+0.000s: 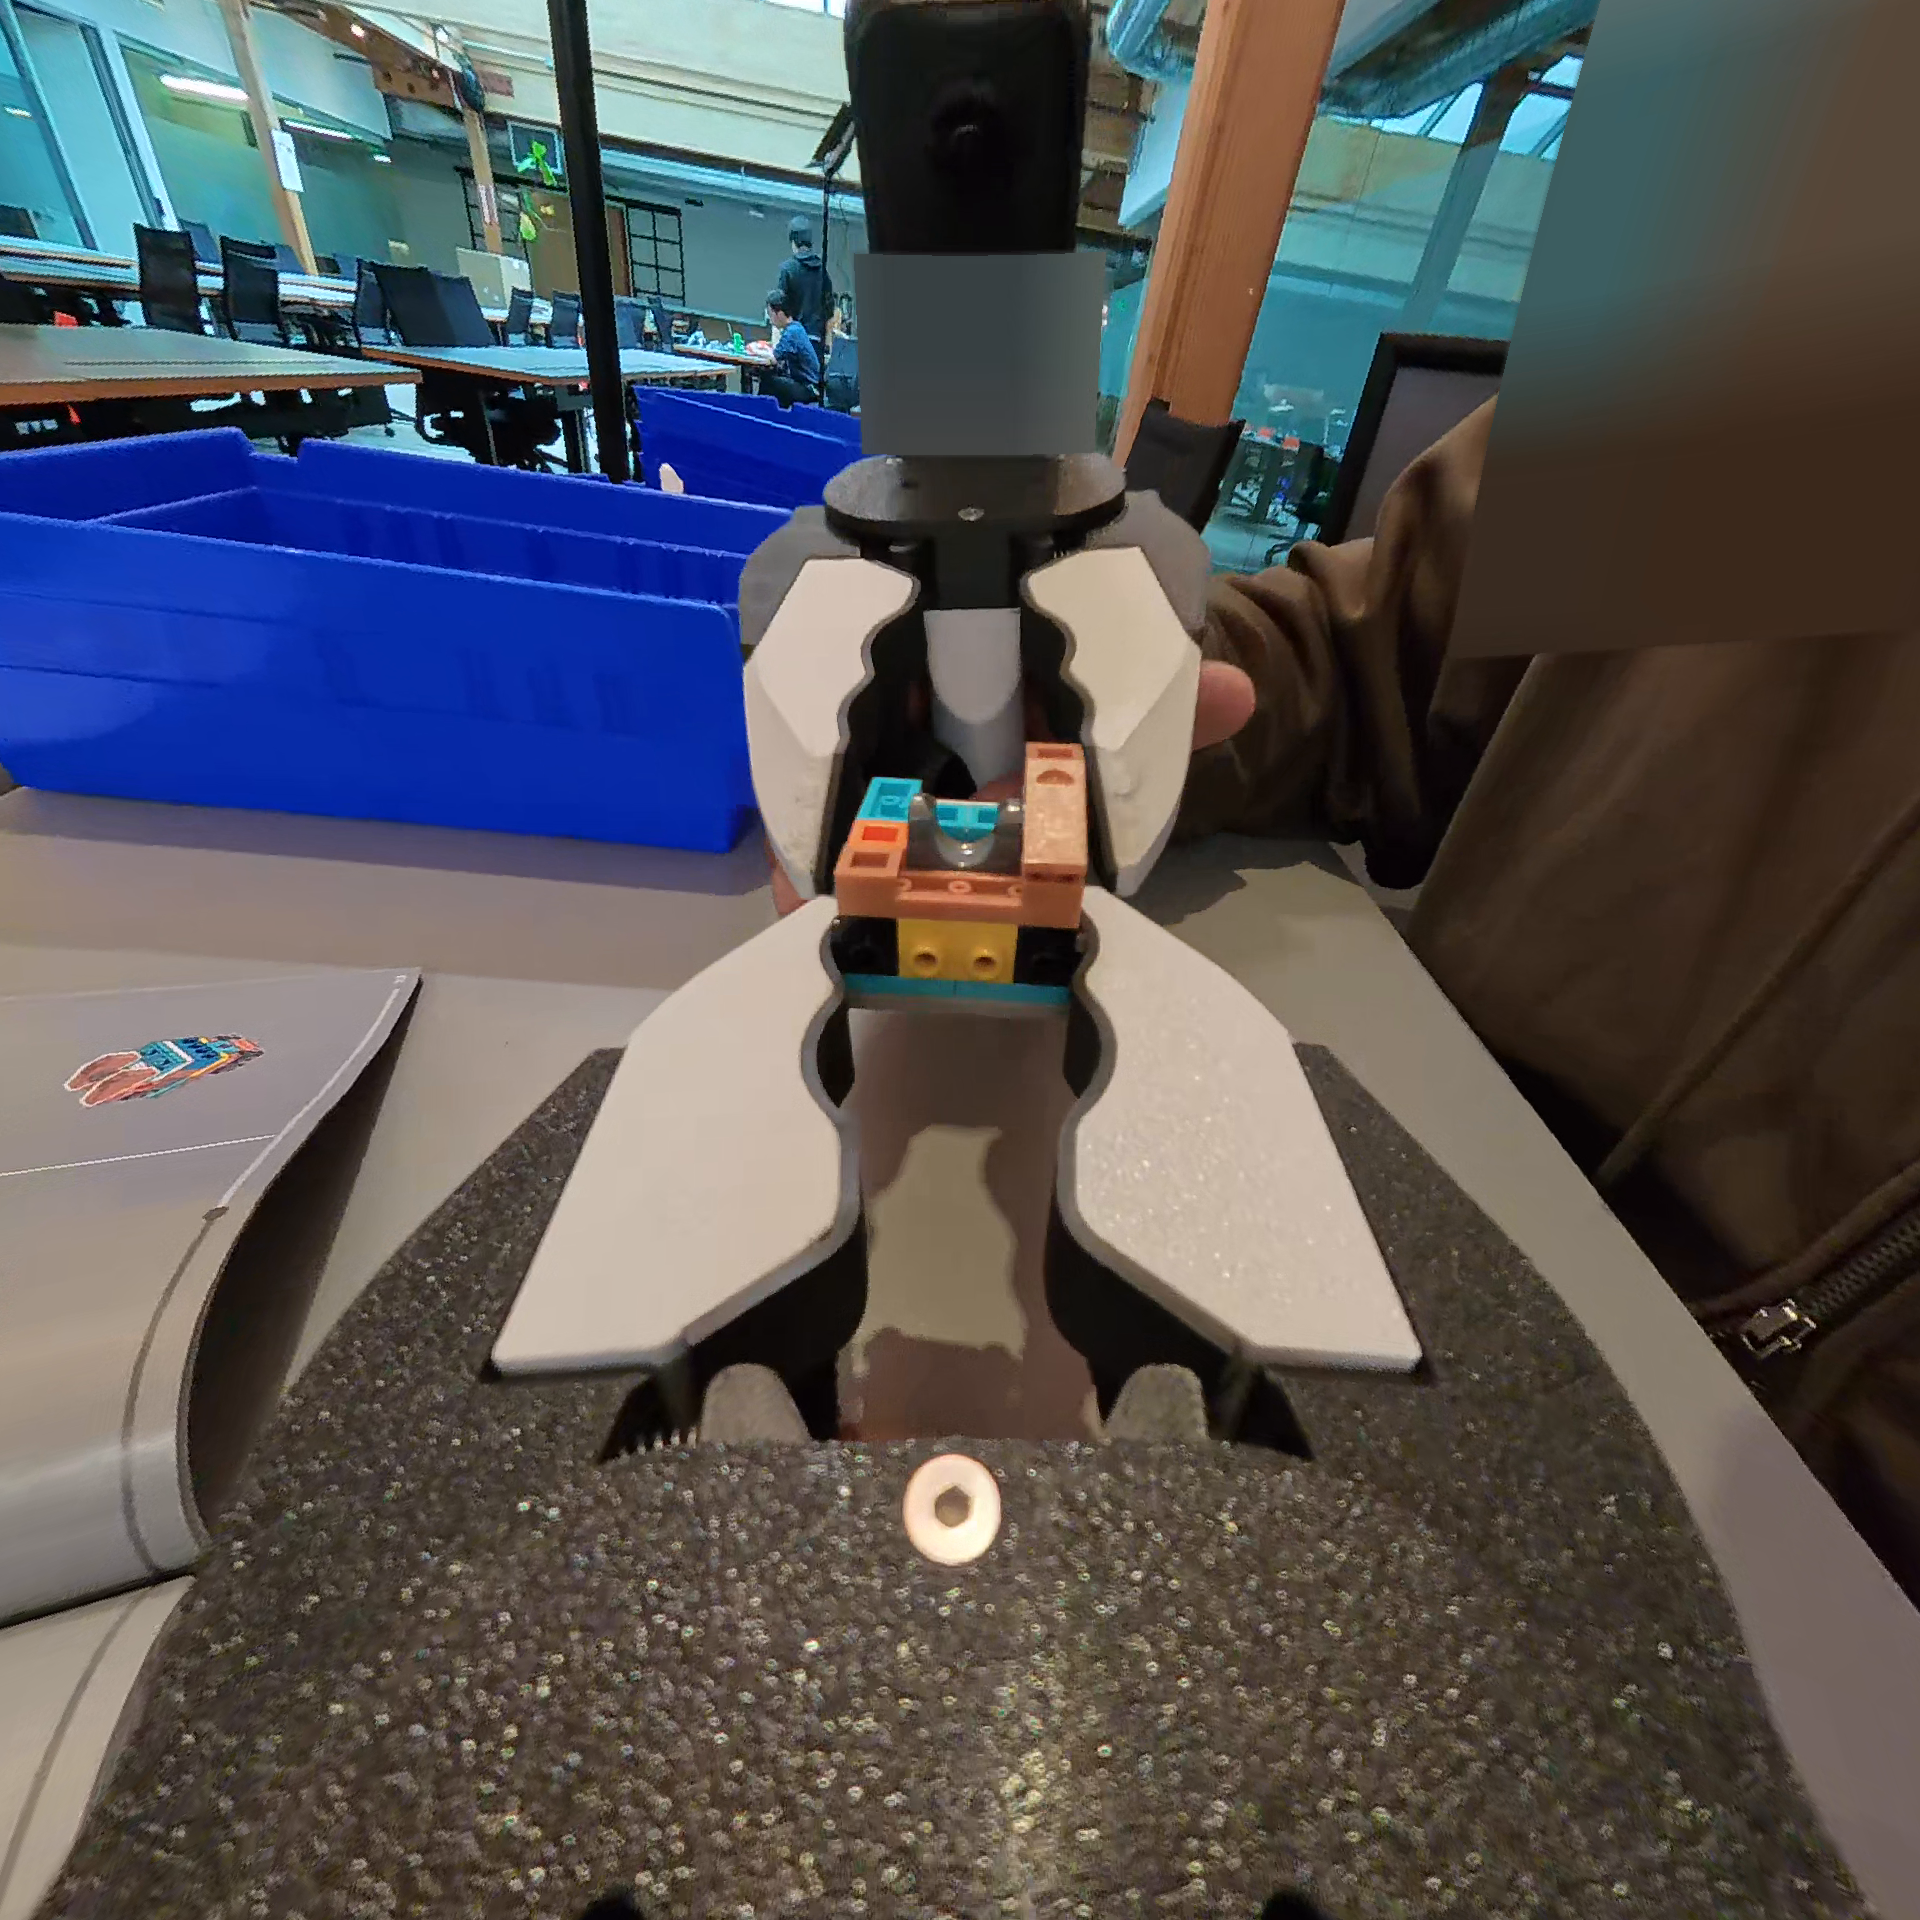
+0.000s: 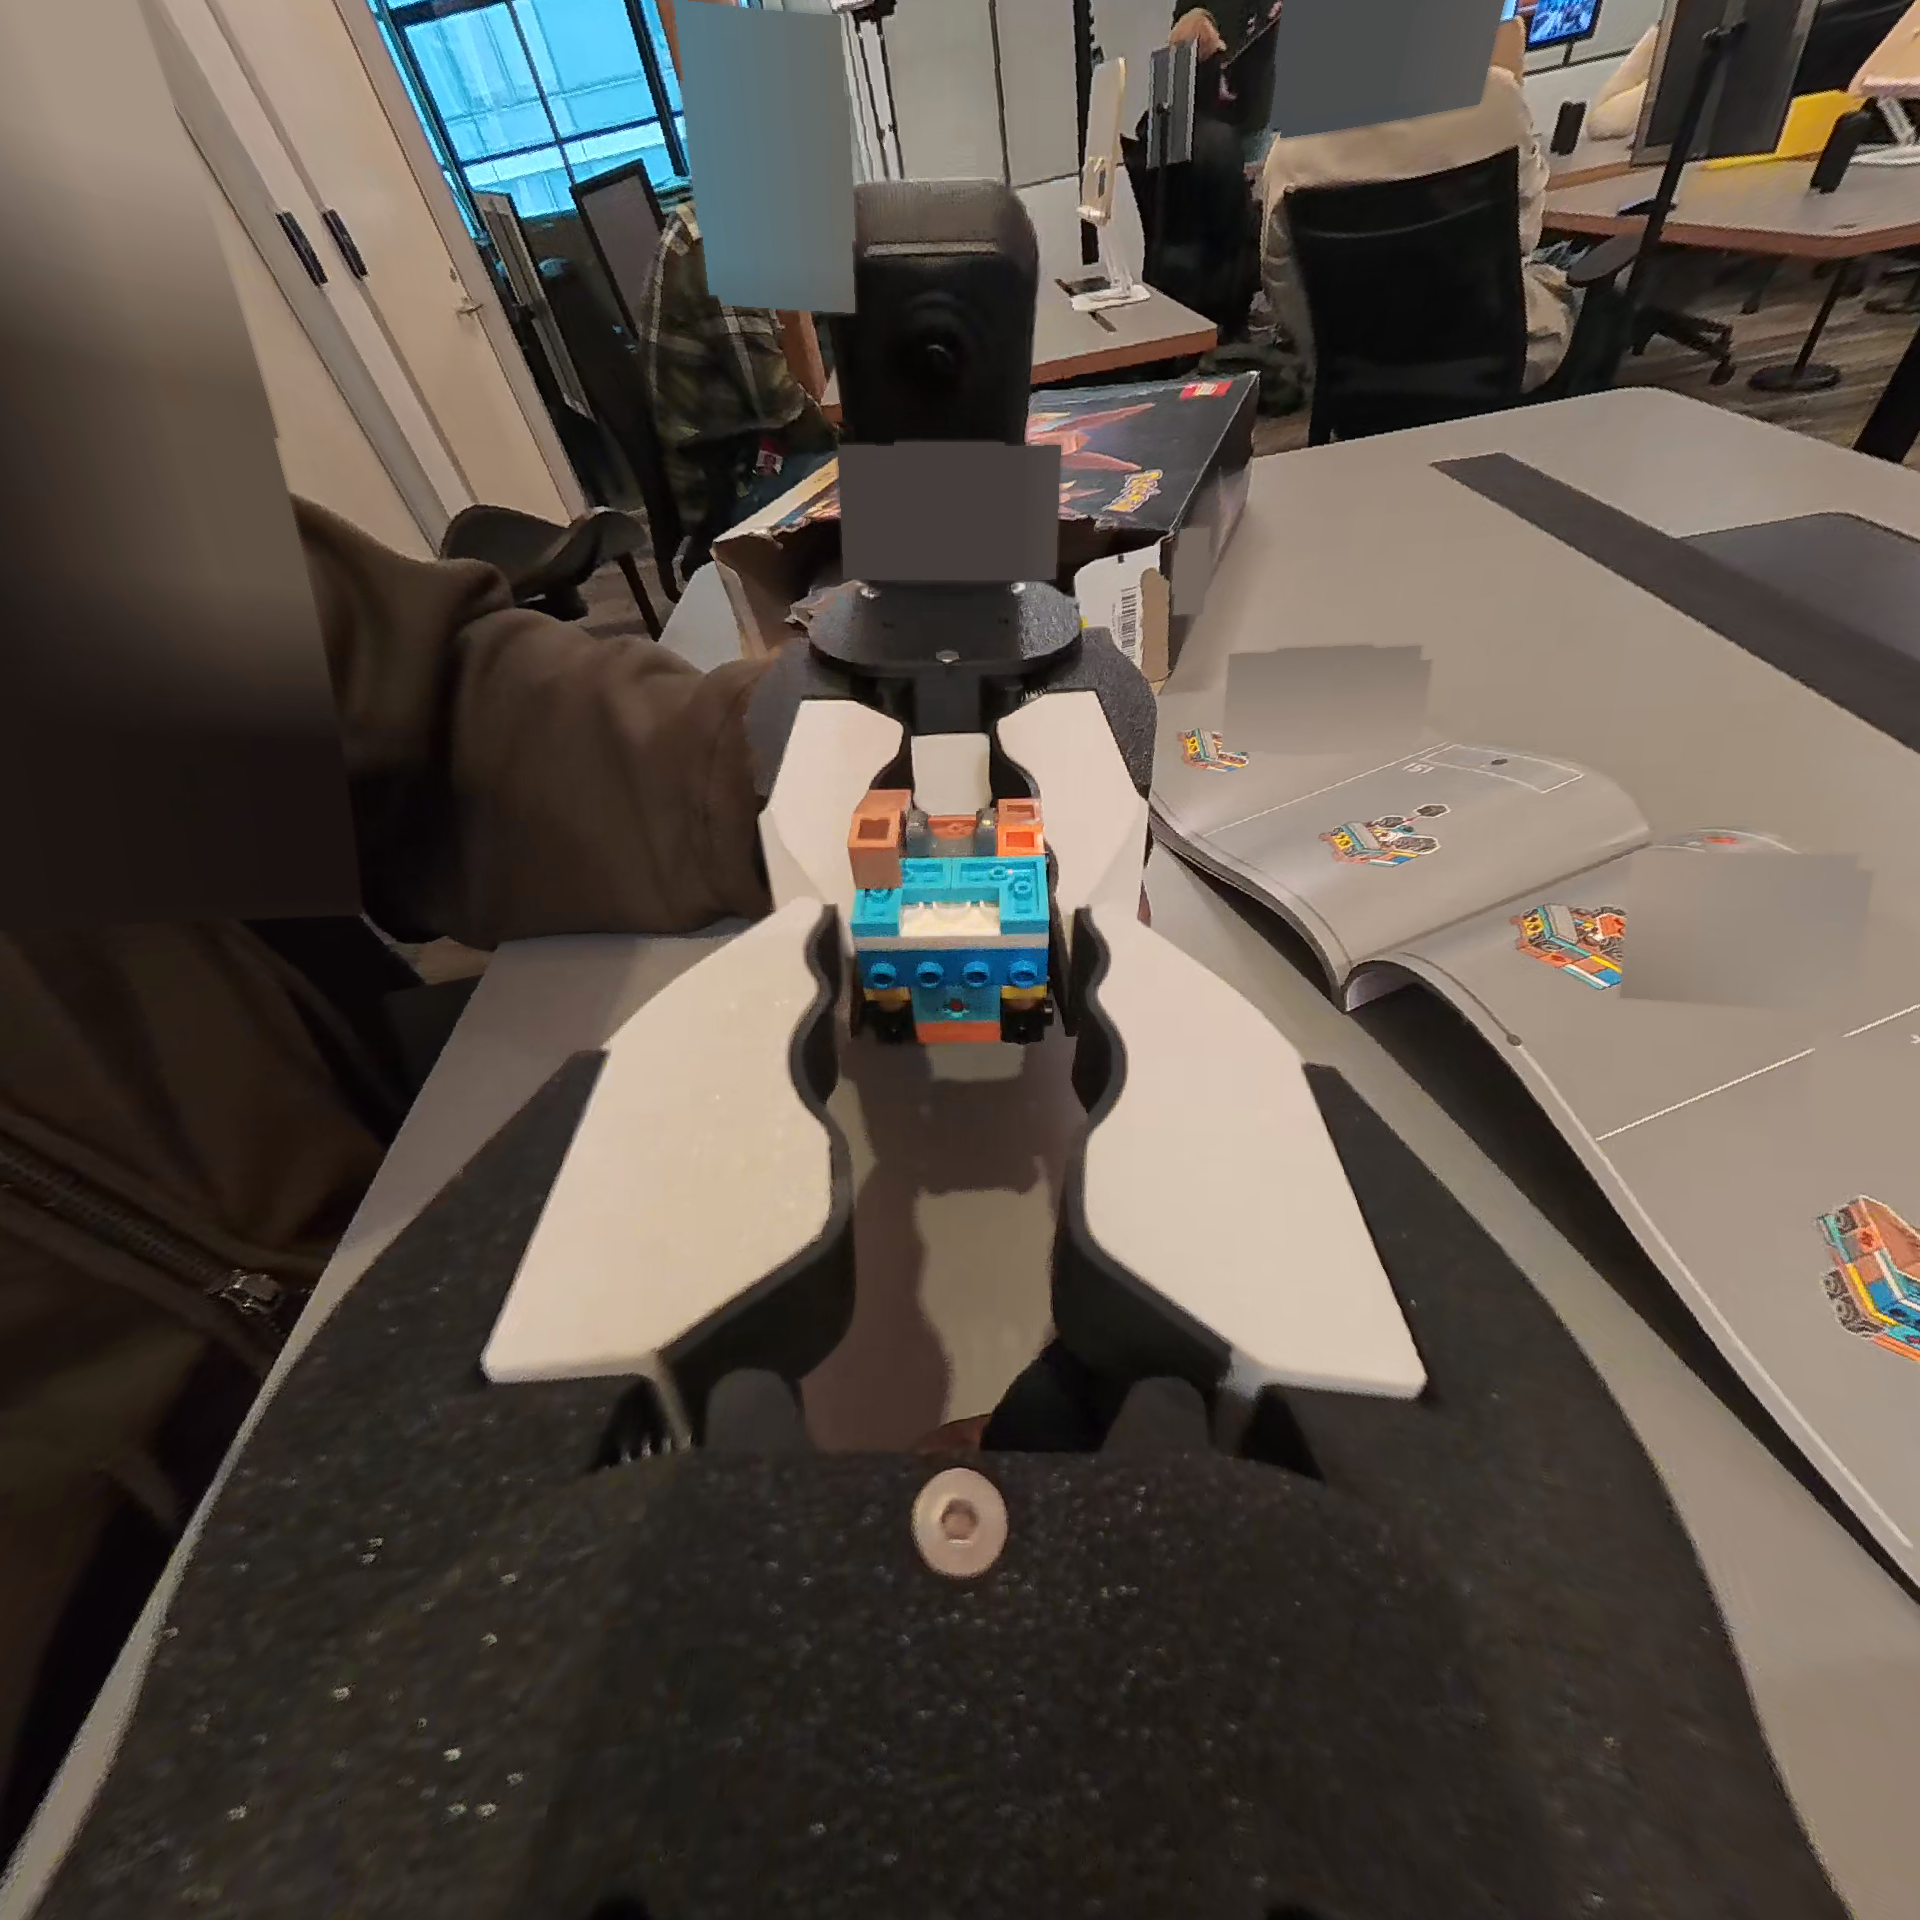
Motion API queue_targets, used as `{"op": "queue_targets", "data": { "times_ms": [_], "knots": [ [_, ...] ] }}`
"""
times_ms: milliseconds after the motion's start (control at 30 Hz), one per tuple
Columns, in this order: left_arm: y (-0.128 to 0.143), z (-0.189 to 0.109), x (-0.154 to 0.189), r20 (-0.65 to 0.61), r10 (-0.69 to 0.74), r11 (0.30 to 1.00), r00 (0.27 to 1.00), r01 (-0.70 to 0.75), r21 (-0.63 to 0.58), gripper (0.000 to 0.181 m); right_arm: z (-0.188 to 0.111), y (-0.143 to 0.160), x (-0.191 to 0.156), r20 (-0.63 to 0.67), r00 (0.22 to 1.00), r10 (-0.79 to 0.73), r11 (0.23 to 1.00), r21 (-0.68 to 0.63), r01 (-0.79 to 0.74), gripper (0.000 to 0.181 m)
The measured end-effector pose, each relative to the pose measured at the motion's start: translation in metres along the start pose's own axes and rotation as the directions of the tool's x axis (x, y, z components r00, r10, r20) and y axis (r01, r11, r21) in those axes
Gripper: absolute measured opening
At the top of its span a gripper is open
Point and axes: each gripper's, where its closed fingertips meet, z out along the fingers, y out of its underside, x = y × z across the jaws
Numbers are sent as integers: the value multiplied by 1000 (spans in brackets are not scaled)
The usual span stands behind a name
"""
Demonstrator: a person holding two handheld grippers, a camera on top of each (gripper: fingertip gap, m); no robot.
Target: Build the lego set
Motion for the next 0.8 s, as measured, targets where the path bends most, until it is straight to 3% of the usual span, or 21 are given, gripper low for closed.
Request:
{"op": "queue_targets", "data": {
  "times_ms": [67,500,700,800],
  "knots": [
    [1,0,-1,10,7,1000,1000,-7,-14,38,0,0,-1,9,1000,-2,1000,10,2,35],
    [2,0,-9,87,34,999,996,-30,-45,44,-5,2,4,0,1000,-24,997,71,24,35],
    [6,-3,-5,82,166,980,983,-155,-124,65,-20,-8,9,66,995,76,987,136,-85,35],
    [0,-9,-6,118,307,945,944,-288,-155,69,-25,-8,7,136,980,148,980,115,-164,35]
  ]
}}
